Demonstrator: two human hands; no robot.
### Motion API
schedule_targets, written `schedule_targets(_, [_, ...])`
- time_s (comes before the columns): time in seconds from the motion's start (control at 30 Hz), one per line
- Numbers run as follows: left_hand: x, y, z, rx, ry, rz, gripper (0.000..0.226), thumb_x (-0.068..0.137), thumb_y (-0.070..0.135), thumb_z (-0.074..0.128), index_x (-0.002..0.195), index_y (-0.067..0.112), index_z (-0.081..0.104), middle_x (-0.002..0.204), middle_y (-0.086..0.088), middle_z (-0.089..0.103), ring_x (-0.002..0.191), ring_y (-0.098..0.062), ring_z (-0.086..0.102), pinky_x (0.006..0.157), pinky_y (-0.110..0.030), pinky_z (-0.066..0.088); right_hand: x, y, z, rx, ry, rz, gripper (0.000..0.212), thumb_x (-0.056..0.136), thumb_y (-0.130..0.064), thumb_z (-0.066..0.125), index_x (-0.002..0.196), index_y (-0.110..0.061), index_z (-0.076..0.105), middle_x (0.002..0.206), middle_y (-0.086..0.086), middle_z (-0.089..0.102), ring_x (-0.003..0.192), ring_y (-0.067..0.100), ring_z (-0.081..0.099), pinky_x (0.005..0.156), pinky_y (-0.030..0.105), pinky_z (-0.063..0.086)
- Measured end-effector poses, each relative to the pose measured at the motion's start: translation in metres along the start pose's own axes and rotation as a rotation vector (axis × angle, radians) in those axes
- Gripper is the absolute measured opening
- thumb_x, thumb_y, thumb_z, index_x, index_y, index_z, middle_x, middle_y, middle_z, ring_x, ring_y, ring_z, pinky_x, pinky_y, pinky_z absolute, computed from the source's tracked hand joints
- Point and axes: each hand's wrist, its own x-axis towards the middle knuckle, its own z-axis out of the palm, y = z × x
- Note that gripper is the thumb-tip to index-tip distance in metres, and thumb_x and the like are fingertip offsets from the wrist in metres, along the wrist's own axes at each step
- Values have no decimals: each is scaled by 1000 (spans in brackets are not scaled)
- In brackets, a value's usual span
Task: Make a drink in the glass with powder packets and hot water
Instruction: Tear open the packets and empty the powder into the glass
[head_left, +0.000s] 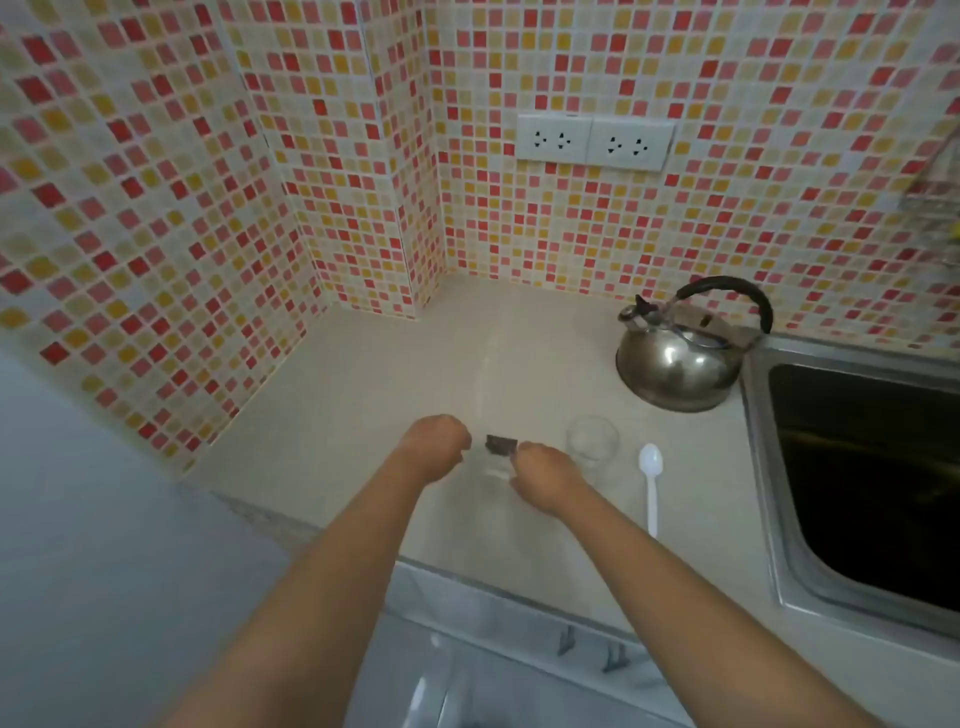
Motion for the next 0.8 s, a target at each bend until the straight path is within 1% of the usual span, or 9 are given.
schedule_targets(0.07, [6,1,7,-4,-27,30,34,94,19,56,127,16,61,132,-7,59,123,-25,54,100,-30,40,7,0,7,10,-18,24,30,90,-13,48,115,2,57,120,21,59,106,35,60,85,38,50])
schedule_targets(0.13, [9,5,18,-27,-43,48,34,94,17,52,126,14,63,130,-9,60,122,-26,55,99,-30,41,10,0,14,21,-23,30,34,90,-16,49,119,1,54,122,21,56,108,35,58,85,38,49])
schedule_targets(0.23, [17,11,27,-52,-70,36,29,92,13,47,110,1,66,118,-18,65,108,-33,61,87,-34,46,19,-1,23,24,-10,35,38,91,-18,48,122,1,54,123,21,56,109,36,57,87,39,49])
schedule_targets(0.3, [22,12,32,-100,-68,5,25,90,10,47,102,-4,64,113,-22,64,102,-37,62,81,-36,45,22,-2,27,-5,17,32,31,92,-10,43,116,4,58,118,21,60,105,36,60,84,39,49])
schedule_targets(0.4, [27,12,38,-222,-41,-17,25,86,8,48,103,-1,63,113,-23,64,101,-38,61,74,-32,38,25,-6,31,-24,43,34,28,88,0,42,107,6,62,111,23,64,99,37,63,81,41,49])
schedule_targets(0.53, [29,12,41,-353,-7,-12,31,81,7,49,104,6,68,113,-20,66,100,-36,61,70,-28,31,29,-9,34,-2,61,50,27,84,1,43,100,5,65,104,23,67,95,38,64,79,41,48])
schedule_targets(0.6, [29,10,39,-335,-9,12,30,80,6,49,104,5,68,112,-20,67,99,-36,62,70,-28,31,29,-9,34,21,69,68,27,84,0,43,100,5,65,104,23,67,95,38,64,78,41,48])
schedule_targets(0.7, [30,4,36,-221,-19,66,23,85,7,47,97,1,66,107,-21,66,96,-37,62,68,-30,33,29,-11,29,102,113,137,28,85,-3,44,104,4,63,105,23,68,95,37,64,77,38,48])
schedule_targets(0.8, [30,-4,29,-137,-27,117,24,89,14,48,100,2,66,109,-17,65,100,-33,62,73,-33,41,30,-12,18,178,178,188,28,87,-10,45,107,1,61,105,23,67,95,38,64,77,38,49])
